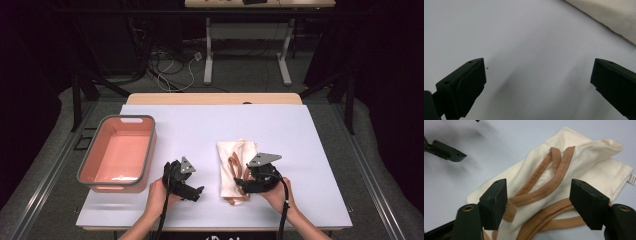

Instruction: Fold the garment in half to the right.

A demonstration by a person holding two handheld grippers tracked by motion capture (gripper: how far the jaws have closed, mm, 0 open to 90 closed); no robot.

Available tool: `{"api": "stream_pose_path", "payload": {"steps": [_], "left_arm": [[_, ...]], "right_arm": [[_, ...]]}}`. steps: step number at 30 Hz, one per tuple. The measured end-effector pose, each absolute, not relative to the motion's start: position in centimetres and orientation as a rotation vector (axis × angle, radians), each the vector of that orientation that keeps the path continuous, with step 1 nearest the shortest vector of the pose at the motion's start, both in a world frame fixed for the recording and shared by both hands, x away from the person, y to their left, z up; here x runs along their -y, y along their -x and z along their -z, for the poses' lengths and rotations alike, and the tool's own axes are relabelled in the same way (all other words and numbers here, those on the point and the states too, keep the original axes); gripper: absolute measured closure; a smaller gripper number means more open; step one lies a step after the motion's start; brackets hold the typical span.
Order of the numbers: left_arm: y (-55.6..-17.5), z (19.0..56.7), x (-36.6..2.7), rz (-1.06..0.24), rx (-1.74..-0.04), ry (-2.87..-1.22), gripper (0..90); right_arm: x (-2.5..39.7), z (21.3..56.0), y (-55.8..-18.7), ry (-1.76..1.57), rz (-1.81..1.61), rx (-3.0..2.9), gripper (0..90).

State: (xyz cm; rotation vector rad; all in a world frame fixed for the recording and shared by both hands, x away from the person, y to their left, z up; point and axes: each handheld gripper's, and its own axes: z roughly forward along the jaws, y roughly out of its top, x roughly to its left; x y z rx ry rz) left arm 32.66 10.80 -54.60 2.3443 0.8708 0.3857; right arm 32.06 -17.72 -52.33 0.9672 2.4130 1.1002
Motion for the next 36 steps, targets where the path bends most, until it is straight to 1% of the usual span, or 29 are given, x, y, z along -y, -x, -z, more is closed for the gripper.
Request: {"api": "stream_pose_path", "payload": {"steps": [2, 3, 6, 9, 13, 18, 23, 26, 31, 36], "left_arm": [[-32.6, 54.5, -11.1, -0.381, -0.884, -2.330, 0.0], [-32.5, 54.6, -11.3, -0.377, -0.887, -2.331, 0.0], [-32.3, 54.7, -11.5, -0.367, -0.893, -2.331, 0.0], [-32.0, 54.8, -11.6, -0.356, -0.893, -2.333, 0.0], [-31.5, 55.0, -11.7, -0.328, -0.898, -2.341, 0.0], [-30.9, 55.2, -11.6, -0.312, -0.895, -2.352, 0.0], [-30.6, 55.3, -11.9, -0.298, -0.899, -2.353, 0.0], [-30.5, 55.4, -11.9, -0.285, -0.901, -2.354, 0.0], [-30.4, 55.4, -11.8, -0.282, -0.892, -2.357, 0.0], [-30.5, 55.3, -12.0, -0.291, -0.890, -2.355, 0.0]], "right_arm": [[17.7, 52.2, -32.5, -0.957, -1.094, -2.407, 36.0], [17.6, 52.2, -32.6, -0.965, -1.096, -2.394, 39.4], [17.6, 52.0, -33.3, -0.975, -1.094, -2.382, 40.6], [17.6, 51.8, -33.8, -0.982, -1.081, -2.365, 45.2], [17.2, 52.0, -34.7, -0.976, -1.043, -2.358, 54.0], [16.5, 52.7, -36.1, -0.976, -1.026, -2.362, 58.9], [16.1, 53.0, -37.0, -0.983, -0.979, -2.380, 60.5], [16.2, 53.6, -37.1, -1.000, -0.953, -2.397, 64.0], [16.4, 54.2, -37.2, -1.018, -0.925, -2.403, 75.9], [17.0, 54.4, -37.1, -1.023, -0.898, -2.387, 79.2]]}}
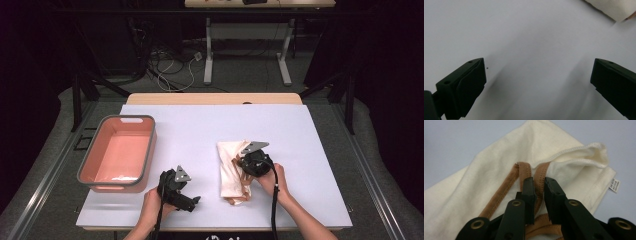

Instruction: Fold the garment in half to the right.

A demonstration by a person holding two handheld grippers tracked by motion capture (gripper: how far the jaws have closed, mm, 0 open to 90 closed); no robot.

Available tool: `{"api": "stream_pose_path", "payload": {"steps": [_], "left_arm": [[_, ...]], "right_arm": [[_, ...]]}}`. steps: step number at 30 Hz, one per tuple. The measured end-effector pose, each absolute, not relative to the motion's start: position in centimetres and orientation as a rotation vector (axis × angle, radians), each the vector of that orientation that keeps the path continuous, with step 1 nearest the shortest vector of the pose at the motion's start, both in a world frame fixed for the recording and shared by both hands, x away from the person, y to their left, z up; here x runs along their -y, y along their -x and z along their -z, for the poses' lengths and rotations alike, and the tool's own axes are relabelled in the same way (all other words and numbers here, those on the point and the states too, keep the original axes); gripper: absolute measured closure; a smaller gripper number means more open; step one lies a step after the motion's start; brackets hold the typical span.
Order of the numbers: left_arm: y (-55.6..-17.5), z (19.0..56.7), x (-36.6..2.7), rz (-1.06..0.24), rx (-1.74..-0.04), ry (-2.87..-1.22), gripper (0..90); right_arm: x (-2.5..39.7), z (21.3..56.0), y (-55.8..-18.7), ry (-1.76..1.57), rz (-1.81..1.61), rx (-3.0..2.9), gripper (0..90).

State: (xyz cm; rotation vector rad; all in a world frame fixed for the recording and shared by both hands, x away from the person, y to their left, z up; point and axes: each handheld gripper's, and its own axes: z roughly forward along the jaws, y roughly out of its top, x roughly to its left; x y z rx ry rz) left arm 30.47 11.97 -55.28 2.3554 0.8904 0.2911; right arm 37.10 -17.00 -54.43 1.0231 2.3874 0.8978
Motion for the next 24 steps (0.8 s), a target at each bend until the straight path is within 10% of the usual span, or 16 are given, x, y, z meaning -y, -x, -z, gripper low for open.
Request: {"api": "stream_pose_path", "payload": {"steps": [24], "left_arm": [[-30.2, 55.1, -12.2, -0.291, -0.887, -2.354, 0.0]], "right_arm": [[20.0, 53.5, -36.6, -1.093, -0.859, -2.311, 69.2]]}}
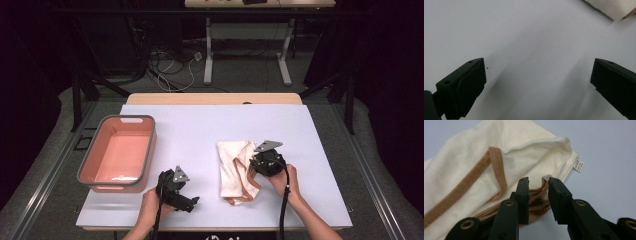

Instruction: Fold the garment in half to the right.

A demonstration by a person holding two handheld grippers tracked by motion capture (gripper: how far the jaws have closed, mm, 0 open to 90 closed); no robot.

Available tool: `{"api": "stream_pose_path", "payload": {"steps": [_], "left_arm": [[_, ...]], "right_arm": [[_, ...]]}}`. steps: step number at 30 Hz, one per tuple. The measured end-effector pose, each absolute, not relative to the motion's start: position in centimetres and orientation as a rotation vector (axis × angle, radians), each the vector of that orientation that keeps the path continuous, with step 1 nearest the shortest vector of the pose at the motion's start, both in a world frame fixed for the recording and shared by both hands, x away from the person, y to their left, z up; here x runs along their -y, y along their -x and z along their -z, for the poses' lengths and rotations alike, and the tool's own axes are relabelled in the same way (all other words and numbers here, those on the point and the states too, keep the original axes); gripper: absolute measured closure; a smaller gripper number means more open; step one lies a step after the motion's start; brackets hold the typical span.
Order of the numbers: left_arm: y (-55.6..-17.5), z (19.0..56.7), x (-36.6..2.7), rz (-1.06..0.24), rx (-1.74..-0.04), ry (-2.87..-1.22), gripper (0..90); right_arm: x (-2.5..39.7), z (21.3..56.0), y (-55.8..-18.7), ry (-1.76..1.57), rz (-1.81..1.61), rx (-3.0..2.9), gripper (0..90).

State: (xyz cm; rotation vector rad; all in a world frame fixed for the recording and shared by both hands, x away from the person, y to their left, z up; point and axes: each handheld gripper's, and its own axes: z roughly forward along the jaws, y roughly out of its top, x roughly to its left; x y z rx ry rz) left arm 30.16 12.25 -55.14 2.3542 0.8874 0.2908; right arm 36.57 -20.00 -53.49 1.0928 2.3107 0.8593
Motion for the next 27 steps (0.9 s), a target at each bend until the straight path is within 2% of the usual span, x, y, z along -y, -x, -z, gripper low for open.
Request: {"api": "stream_pose_path", "payload": {"steps": [5, 7, 11, 15, 21, 27], "left_arm": [[-30.1, 55.1, -12.3, -0.284, -0.889, -2.352, 0.0], [-30.2, 55.2, -12.3, -0.232, -0.894, -2.332, 0.1], [-30.2, 55.2, -12.3, -0.256, -0.888, -2.345, 0.0], [-30.2, 55.3, -12.3, -0.251, -0.886, -2.350, 0.0], [-30.2, 55.3, -12.2, -0.256, -0.881, -2.350, 0.0], [-30.1, 55.2, -12.3, -0.263, -0.880, -2.348, 0.0]], "right_arm": [[18.8, 53.0, -36.3, -1.036, -0.894, -2.337, 66.2], [18.1, 52.9, -36.3, -1.008, -0.905, -2.349, 64.0], [16.7, 53.0, -36.5, -0.969, -0.897, -2.374, 61.9], [15.8, 53.6, -37.0, -0.952, -0.863, -2.406, 65.7], [16.1, 54.2, -37.1, -1.000, -0.826, -2.398, 81.5], [17.2, 54.2, -37.0, -1.029, -0.813, -2.380, 87.2]]}}
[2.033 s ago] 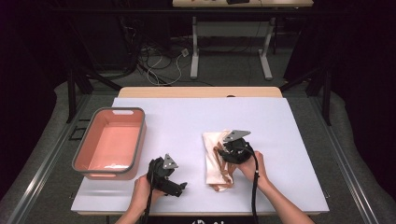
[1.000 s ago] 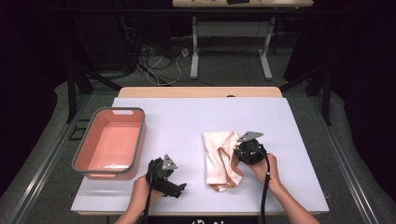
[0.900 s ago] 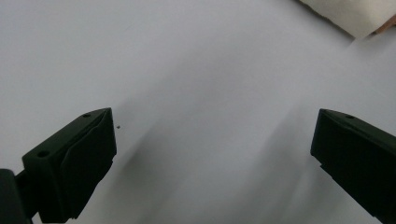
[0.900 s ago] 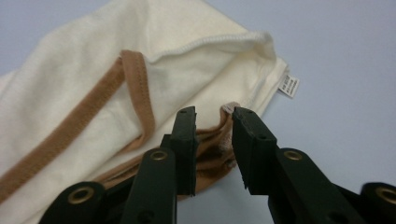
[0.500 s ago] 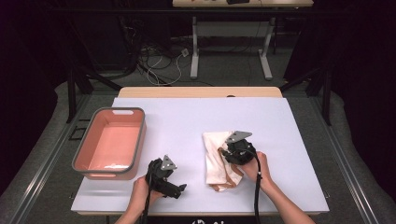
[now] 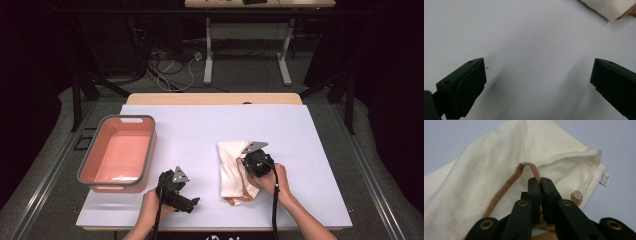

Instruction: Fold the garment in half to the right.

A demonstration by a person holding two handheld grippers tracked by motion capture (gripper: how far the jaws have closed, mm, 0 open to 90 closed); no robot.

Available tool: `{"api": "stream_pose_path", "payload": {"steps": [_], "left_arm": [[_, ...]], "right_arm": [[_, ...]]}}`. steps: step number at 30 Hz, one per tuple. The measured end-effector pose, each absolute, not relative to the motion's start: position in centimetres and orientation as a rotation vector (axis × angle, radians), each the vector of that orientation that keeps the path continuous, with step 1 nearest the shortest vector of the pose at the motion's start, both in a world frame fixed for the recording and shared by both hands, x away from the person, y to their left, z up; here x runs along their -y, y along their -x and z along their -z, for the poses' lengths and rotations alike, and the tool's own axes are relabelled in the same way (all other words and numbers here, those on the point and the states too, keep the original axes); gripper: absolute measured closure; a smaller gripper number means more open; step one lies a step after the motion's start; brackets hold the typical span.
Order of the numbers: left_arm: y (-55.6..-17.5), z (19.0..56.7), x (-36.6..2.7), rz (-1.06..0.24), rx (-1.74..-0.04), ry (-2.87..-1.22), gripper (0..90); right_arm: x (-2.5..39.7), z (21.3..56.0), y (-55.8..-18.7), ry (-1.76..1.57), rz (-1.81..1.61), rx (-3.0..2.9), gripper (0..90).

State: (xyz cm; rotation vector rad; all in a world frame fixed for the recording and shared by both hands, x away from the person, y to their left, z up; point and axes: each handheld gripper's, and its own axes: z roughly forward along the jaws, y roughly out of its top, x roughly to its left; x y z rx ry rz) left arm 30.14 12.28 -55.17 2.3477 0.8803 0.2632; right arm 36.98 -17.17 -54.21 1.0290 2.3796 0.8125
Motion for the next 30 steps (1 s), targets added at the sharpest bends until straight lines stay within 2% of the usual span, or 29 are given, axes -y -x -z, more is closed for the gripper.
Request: {"api": "stream_pose_path", "payload": {"steps": [7, 14, 17, 24, 27, 30], "left_arm": [[-30.1, 55.1, -12.3, -0.263, -0.880, -2.349, 0.1], [-30.1, 55.1, -12.3, -0.263, -0.879, -2.351, 0.1], [-30.1, 55.1, -12.3, -0.259, -0.878, -2.352, 0.1], [-30.1, 55.1, -12.2, -0.258, -0.875, -2.353, 0.1], [-30.1, 55.1, -12.2, -0.261, -0.873, -2.352, 0.1], [-30.1, 55.1, -12.2, -0.260, -0.875, -2.351, 0.1]], "right_arm": [[18.8, 53.8, -36.5, -1.071, -0.824, -2.368, 86.4], [20.0, 53.4, -36.2, -1.111, -0.809, -2.393, 77.7], [20.4, 53.2, -36.2, -1.122, -0.803, -2.403, 71.1], [20.8, 52.2, -36.0, -1.155, -0.818, -2.446, 44.5], [21.0, 52.0, -36.0, -1.170, -0.842, -2.433, 39.0], [21.4, 51.6, -36.1, -1.179, -0.896, -2.427, 37.7]]}}
